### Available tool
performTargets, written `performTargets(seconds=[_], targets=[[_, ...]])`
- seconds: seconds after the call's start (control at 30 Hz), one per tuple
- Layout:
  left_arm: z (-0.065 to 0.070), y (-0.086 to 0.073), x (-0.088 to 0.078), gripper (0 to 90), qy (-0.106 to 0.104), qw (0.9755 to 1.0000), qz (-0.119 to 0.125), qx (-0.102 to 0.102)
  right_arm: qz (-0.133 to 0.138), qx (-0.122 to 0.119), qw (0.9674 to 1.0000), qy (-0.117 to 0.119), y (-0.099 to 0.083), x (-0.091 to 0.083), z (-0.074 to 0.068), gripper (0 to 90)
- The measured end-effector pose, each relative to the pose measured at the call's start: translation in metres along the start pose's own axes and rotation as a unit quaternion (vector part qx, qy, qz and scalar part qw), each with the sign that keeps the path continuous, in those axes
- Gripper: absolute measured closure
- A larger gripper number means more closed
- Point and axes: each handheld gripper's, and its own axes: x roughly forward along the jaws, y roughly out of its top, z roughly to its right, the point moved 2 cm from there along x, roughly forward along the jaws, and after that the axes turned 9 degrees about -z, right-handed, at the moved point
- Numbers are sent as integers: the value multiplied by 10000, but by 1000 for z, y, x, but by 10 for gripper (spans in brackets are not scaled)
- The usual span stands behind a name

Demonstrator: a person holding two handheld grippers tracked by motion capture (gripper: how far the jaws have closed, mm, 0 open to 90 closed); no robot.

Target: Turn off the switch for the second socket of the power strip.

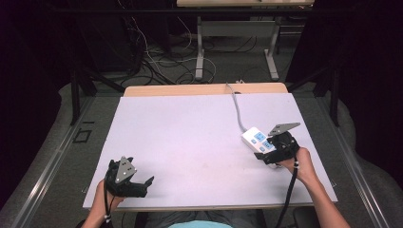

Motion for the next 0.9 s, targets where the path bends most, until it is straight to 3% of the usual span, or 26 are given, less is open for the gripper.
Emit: performTargets(seconds=[0.67, 0.9], targets=[[-1, -1, -1, 23, 32, 10000, -9, 25, 307, -191, 9992, 155, 1, -13, -23, 4], [-1, -1, -1, 23, 40, 10000, -11, 26, 391, -324, 9985, 193, 1, -15, -36, 0]])
